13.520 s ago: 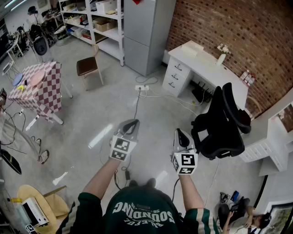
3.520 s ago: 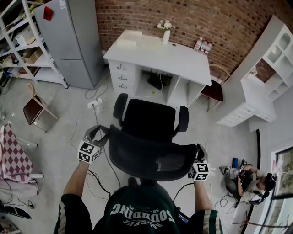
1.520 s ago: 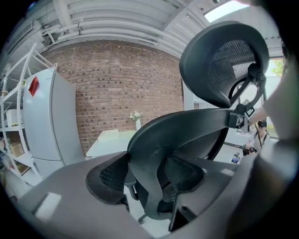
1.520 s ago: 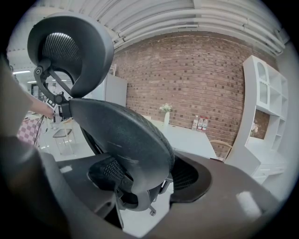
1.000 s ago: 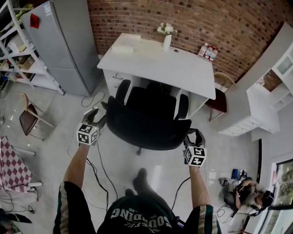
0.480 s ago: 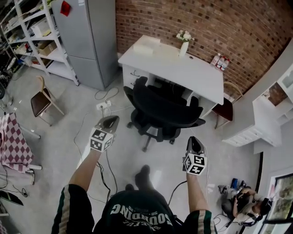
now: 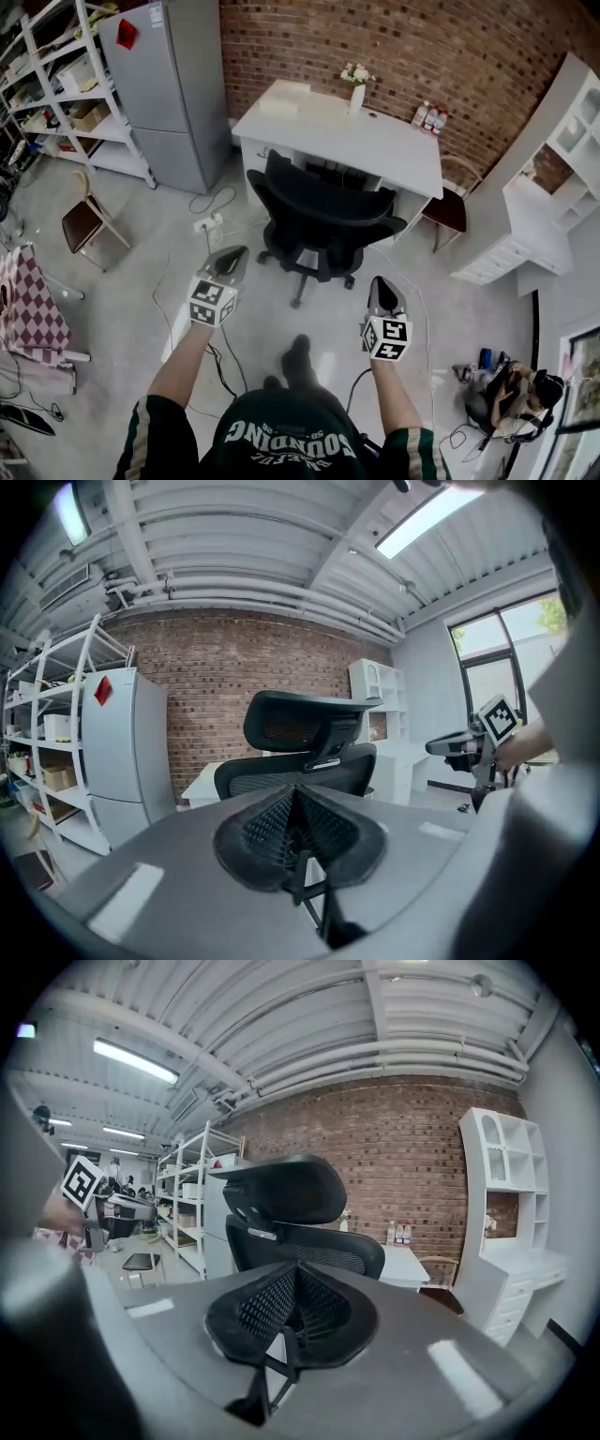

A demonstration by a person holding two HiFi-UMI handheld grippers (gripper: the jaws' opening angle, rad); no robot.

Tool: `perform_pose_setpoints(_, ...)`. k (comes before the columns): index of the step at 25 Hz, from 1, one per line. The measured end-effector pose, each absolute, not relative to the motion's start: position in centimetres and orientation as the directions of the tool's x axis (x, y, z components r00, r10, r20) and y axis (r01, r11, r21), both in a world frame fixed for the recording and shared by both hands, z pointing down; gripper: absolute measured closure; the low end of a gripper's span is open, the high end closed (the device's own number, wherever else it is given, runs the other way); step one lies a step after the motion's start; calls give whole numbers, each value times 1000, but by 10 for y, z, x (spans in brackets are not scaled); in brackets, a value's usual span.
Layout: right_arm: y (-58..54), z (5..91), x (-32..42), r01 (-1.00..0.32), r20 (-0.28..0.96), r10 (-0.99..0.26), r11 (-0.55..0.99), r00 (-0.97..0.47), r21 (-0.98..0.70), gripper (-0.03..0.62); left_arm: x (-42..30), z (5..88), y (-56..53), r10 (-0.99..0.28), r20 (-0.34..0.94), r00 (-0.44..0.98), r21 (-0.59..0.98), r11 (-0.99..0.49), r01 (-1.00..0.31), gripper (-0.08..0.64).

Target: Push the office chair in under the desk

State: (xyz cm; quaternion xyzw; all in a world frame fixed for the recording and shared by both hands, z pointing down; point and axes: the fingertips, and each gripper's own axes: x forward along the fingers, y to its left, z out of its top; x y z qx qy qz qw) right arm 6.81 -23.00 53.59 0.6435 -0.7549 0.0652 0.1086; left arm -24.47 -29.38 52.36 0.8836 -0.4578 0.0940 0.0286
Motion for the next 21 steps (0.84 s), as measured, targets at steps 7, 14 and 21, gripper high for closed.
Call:
perform_pose_setpoints(7,-206,537,57,-983,252,-955,174,-155,58,591,-245,530,-272,-805,201,559,-22,-574,-819,549)
perform_pose_setpoints(14,-204,534,51,-981,248,-955,185,-165,59,591,-250,531,-268,-806,209,554,-15,-569,-823,549)
perform_pose_setpoints(21,-210,533,39,-978,248,-952,198,-178,58,592,-256,533,-272,-803,212,557,-14,-572,-820,549)
